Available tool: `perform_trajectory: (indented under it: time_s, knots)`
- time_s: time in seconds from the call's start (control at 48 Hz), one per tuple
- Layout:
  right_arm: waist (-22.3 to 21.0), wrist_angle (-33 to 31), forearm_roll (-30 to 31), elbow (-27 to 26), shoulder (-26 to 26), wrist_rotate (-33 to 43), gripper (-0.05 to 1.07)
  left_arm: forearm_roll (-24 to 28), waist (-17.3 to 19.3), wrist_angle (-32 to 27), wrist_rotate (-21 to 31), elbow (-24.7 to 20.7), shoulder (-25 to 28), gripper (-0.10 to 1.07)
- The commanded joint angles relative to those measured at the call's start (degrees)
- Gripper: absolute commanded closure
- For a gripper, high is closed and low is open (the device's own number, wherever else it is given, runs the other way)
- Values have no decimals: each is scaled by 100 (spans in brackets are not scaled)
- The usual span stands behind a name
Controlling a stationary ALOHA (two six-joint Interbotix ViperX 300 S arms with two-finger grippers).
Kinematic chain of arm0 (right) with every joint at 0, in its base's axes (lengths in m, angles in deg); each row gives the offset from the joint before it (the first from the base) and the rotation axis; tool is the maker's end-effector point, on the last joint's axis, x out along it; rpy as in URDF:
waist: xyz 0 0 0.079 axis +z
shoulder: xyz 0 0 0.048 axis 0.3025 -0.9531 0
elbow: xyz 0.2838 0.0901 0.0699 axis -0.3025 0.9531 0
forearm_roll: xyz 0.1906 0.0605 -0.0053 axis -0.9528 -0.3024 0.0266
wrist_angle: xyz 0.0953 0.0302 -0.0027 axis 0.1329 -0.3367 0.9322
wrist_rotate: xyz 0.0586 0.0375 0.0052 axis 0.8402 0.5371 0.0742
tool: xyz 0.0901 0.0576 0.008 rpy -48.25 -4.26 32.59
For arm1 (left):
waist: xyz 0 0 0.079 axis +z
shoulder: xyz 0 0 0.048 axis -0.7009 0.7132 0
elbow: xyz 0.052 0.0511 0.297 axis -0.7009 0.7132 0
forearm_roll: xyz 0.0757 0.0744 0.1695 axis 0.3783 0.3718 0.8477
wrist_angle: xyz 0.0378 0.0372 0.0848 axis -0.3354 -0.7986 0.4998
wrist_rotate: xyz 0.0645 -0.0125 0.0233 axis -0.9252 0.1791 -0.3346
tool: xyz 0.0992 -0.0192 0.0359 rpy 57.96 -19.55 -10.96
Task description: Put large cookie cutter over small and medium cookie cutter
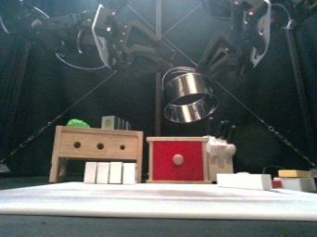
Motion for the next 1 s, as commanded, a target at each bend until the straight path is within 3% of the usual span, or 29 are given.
perform_trajectory:
  time_s: [0.0,0.167,0.375,0.562,0.792,0.979]
  knots:
    - [123,-396,-79,35,387,9,51,-114,-9,185,0,18,-114,10]
    - [1160,-2004,-598,299,949,62,51,-352,-26,686,9,308,-132,10]
    - [2320,-3445,-1714,211,896,185,51,-835,-88,1011,53,527,-132,10]
    - [3542,-4685,-1907,325,686,1802,51,-958,-158,1362,62,782,-132,10]
    - [3832,-4904,-2760,308,-237,2593,51,-967,-176,1362,62,791,-132,10]
    - [3841,-4948,-2936,325,-431,2795,51,-967,-176,1362,62,800,-132,10]
